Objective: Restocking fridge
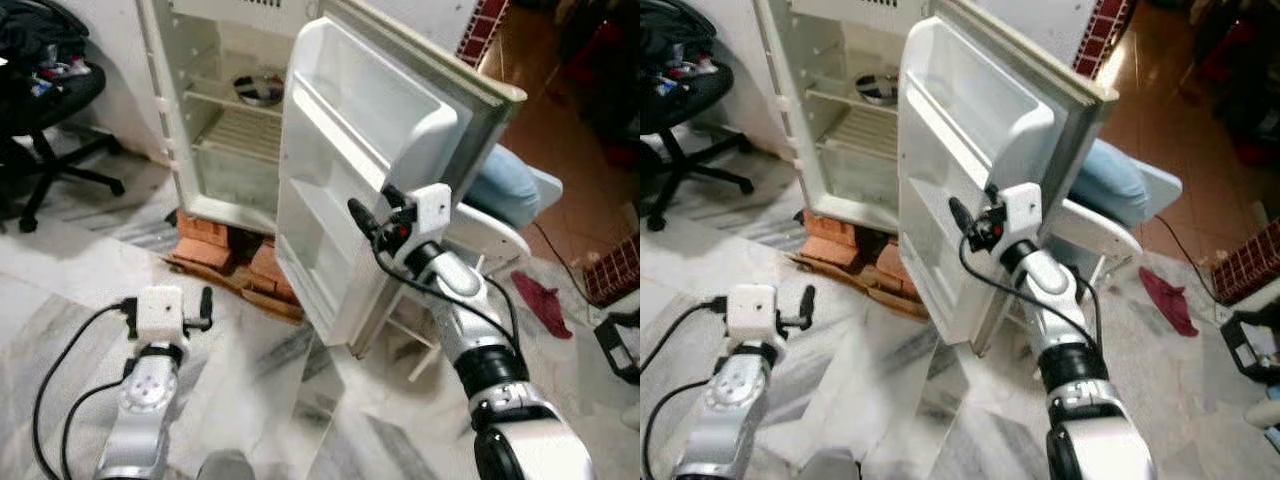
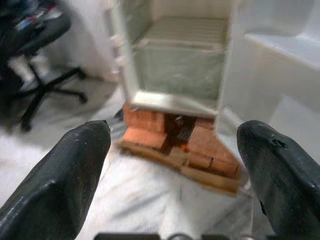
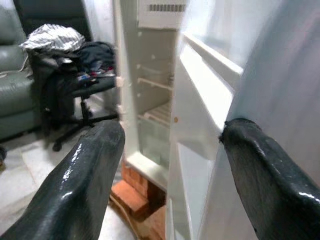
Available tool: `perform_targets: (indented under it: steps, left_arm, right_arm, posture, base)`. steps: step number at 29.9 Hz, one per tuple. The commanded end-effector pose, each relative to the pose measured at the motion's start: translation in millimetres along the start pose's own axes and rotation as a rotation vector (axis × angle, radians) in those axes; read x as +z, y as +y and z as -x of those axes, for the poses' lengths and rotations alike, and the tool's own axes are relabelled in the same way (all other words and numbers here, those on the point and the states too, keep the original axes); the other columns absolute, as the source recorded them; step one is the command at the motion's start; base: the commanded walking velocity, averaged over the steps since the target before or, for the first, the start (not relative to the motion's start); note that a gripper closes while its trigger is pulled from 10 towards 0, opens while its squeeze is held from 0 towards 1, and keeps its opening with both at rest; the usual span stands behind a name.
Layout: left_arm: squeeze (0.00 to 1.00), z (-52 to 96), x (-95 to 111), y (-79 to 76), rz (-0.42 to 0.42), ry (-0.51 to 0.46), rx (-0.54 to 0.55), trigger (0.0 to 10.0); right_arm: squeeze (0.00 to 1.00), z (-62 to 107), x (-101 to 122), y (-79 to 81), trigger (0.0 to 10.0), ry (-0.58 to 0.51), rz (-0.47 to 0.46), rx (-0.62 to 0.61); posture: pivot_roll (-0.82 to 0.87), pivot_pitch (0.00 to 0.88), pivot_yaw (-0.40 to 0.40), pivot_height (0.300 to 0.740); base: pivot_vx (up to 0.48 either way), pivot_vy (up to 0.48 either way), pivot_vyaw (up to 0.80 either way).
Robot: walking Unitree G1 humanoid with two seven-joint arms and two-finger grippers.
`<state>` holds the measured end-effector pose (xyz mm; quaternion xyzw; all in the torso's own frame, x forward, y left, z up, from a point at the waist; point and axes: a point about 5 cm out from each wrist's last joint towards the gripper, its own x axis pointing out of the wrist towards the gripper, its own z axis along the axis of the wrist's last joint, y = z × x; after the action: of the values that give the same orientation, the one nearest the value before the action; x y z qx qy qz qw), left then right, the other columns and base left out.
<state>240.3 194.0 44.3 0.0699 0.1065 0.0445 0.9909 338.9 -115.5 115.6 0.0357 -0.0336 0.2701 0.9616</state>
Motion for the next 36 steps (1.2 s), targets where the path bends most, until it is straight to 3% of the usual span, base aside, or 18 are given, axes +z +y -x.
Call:
perform_targets:
  steps: [1, 3, 5, 8, 10, 11, 12, 16, 21, 24, 27, 31, 32, 33, 34, 36]
  left_arm:
    - [0.00, 1.2, 0.1, -10.6, 0.016, 0.003, -0.031, 10.0]
    - [0.00, 2.3, -0.8, -11.3, 0.033, 0.004, -0.032, 10.0]
    - [0.00, 5.0, -2.3, -12.0, 0.035, 0.007, -0.036, 10.0]
    - [0.00, 7.2, -3.6, -13.1, 0.040, 0.009, -0.042, 10.0]
    - [0.00, 7.5, -3.9, -13.4, 0.040, 0.009, -0.043, 10.0]
    - [0.00, 8.3, -5.0, -14.0, 0.039, 0.013, -0.045, 10.0]
    - [0.00, 8.3, -5.0, -14.0, 0.039, 0.013, -0.045, 10.0]
    - [0.00, 9.4, -11.1, -14.8, 0.010, 0.056, -0.049, 10.0]
    - [0.00, 20.1, -20.9, -7.9, -0.010, 0.103, -0.046, 10.0]
    - [0.00, 30.7, -27.6, 5.1, -0.013, 0.123, 0.001, 10.0]
    - [0.00, 35.8, -30.4, 8.8, -0.004, 0.133, 0.022, 10.0]
    - [0.00, 37.0, -34.2, 8.8, 0.007, 0.159, 0.020, 10.0]
    - [0.00, 36.7, -34.3, 9.4, 0.010, 0.162, 0.021, 10.0]
    - [0.00, 36.7, -34.3, 9.4, 0.010, 0.162, 0.021, 10.0]
    - [0.00, 36.0, -33.5, 9.5, 0.007, 0.156, 0.020, 10.0]
    - [0.00, 35.4, -32.3, 9.3, 0.005, 0.151, 0.017, 10.0]
  right_arm:
    - [0.00, 13.6, -2.8, -22.0, 10.0, 0.016, -0.005, -0.061]
    - [0.00, 17.9, -5.7, -19.1, 10.0, 0.028, -0.051, 0.008]
    - [0.00, 32.0, -13.5, -5.0, 10.0, 0.087, -0.130, 0.233]
    - [0.00, 54.2, -23.8, 7.2, 10.0, 0.182, -0.140, 0.454]
    - [0.00, 57.9, -25.7, 8.1, 10.0, 0.200, -0.140, 0.480]
    - [0.00, 70.8, -36.5, 5.4, 10.0, 0.289, -0.138, 0.542]
    - [0.00, 70.8, -36.5, 5.4, 10.0, 0.289, -0.138, 0.542]
    - [0.00, 84.4, -58.5, -17.7, 10.0, 0.473, -0.046, 0.501]
    - [0.00, 87.1, -59.0, -34.8, 10.0, 0.548, 0.035, 0.426]
    - [0.00, 63.8, -41.4, -51.1, 10.0, 0.459, 0.125, 0.208]
    - [0.00, 34.3, -13.2, -61.9, 10.0, 0.286, 0.126, 0.007]
    - [0.00, 4.5, 20.9, -59.1, 10.0, 0.098, 0.119, -0.107]
    - [0.00, -10.1, 39.8, -52.8, 10.0, -0.001, 0.063, -0.132]
    - [0.00, -10.1, 39.8, -52.8, 10.0, -0.001, 0.063, -0.132]
    - [0.00, -23.3, 57.3, -40.7, 10.0, -0.090, -0.022, -0.090]
    - [0.00, -30.3, 66.8, -31.2, 10.0, -0.136, -0.075, -0.041]
  posture:
    - [0.12, 0.000, -0.097, 0.740]
    - [0.12, 0.000, -0.098, 0.740]
    - [0.12, 0.000, -0.100, 0.740]
    - [0.11, 0.000, -0.101, 0.740]
    - [0.11, 0.000, -0.101, 0.740]
    - [0.11, 0.000, -0.101, 0.740]
    - [0.11, 0.000, -0.101, 0.740]
    - [0.12, 0.000, -0.100, 0.740]
    - [0.13, 0.000, -0.105, 0.740]
    - [0.13, 0.010, -0.104, 0.740]
    - [0.13, 0.012, -0.107, 0.740]
    - [0.14, 0.007, -0.111, 0.740]
    - [0.14, 0.004, -0.112, 0.740]
    - [0.14, 0.004, -0.112, 0.740]
    - [0.14, 0.002, -0.114, 0.740]
    - [0.14, 0.000, -0.117, 0.740]
  base:
    - [0.000, 0.000, 0.00]
    - [0.000, 0.000, 0.00]
    - [0.000, 0.000, 0.00]
    - [0.000, 0.000, 0.00]
    - [0.000, 0.000, 0.00]
    - [0.000, 0.000, 0.00]
    - [0.000, 0.000, 0.00]
    - [0.000, 0.000, 0.00]
    - [0.000, 0.000, 0.00]
    - [0.000, 0.000, 0.00]
    - [0.000, 0.000, 0.00]
    - [0.000, 0.000, 0.00]
    - [0.000, 0.000, 0.00]
    - [0.000, 0.000, 0.00]
    - [0.000, 0.000, 0.00]
    - [0.000, 0.000, 0.00]
